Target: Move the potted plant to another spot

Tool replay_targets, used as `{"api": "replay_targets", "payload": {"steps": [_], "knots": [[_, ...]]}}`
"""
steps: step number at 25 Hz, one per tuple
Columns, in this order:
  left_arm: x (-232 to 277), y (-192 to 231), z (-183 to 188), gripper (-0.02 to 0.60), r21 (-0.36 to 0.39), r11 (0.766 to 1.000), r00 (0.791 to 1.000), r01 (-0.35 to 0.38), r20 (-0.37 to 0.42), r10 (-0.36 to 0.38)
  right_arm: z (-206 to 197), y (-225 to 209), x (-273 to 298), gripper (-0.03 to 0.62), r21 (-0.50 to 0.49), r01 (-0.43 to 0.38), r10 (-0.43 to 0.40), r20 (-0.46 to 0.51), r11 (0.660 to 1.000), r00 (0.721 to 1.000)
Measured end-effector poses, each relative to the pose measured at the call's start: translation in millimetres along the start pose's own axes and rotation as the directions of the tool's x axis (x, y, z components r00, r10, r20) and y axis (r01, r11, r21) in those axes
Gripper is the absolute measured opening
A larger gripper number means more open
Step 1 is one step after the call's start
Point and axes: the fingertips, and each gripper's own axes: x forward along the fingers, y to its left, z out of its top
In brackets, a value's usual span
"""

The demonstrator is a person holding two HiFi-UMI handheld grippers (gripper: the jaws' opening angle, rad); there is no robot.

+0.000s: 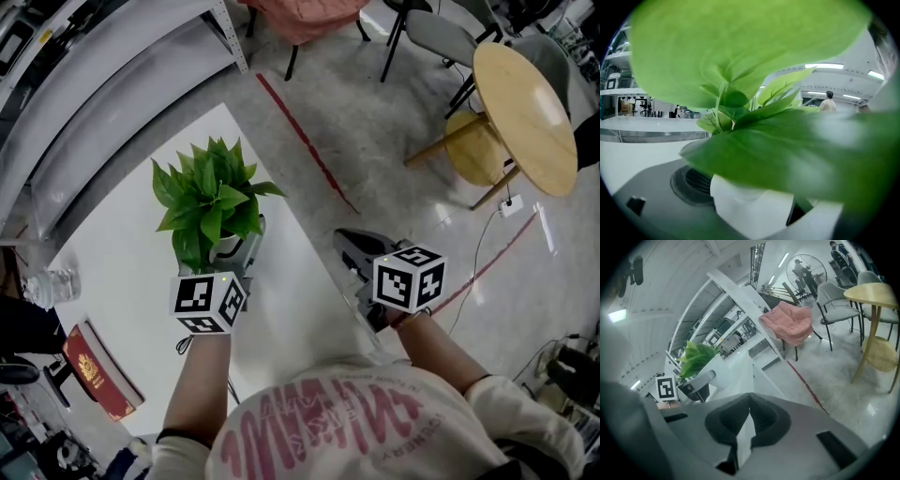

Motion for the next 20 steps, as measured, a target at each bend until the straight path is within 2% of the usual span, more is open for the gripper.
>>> {"api": "replay_targets", "payload": {"steps": [20], "knots": [[-1.6,0.3,-0.7,0.477,-0.010,1.000,1.000,-0.010,-0.024,0.010,1.3,2.9,1.6,0.006,-0.005,-0.013,0.013,-0.006,1.000,1.000]]}}
